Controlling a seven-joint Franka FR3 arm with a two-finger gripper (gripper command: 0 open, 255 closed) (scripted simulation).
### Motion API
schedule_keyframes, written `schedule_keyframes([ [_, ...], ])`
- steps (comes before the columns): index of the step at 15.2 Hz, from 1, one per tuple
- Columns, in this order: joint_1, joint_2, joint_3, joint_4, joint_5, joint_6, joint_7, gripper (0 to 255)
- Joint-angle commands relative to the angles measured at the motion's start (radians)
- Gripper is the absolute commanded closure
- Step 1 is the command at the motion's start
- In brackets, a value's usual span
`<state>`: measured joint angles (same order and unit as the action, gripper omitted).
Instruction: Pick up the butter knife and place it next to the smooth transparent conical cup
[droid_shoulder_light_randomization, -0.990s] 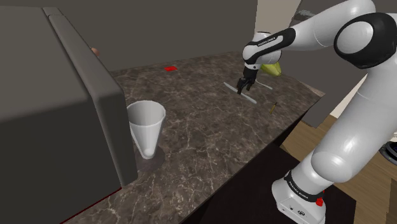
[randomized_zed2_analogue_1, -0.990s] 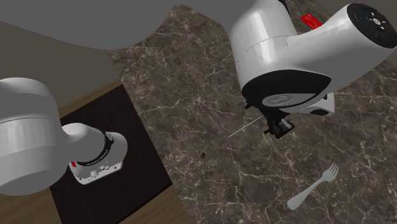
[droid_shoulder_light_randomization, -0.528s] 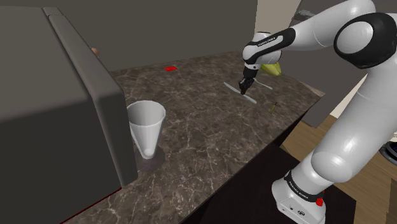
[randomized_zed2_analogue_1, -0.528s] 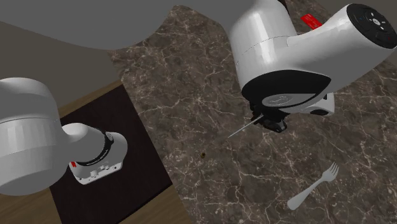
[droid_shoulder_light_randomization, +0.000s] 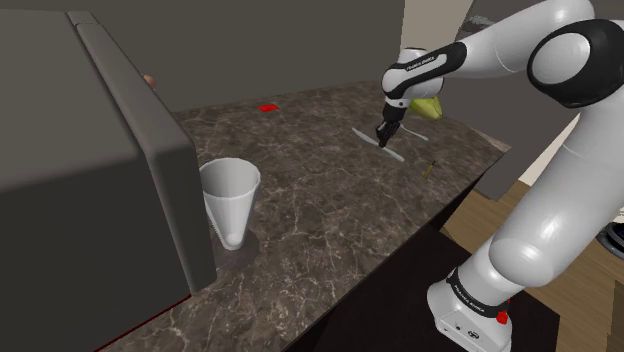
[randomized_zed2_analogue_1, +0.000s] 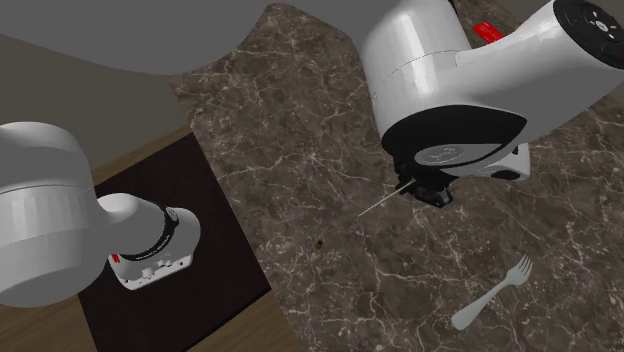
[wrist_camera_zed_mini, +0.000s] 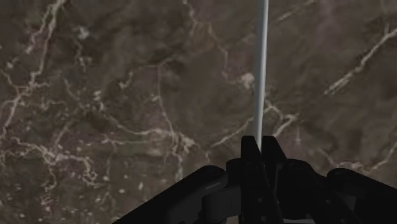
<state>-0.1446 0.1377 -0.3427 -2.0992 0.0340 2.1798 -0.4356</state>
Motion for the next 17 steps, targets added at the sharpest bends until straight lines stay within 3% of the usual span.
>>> schedule_keyframes([
  [1, 0.001, -0.012, -0.001, 0.011, -0.005, -0.022, 0.004, 255],
  [17, 0.007, -0.099, -0.002, 0.132, -0.039, -0.225, 0.025, 255],
])
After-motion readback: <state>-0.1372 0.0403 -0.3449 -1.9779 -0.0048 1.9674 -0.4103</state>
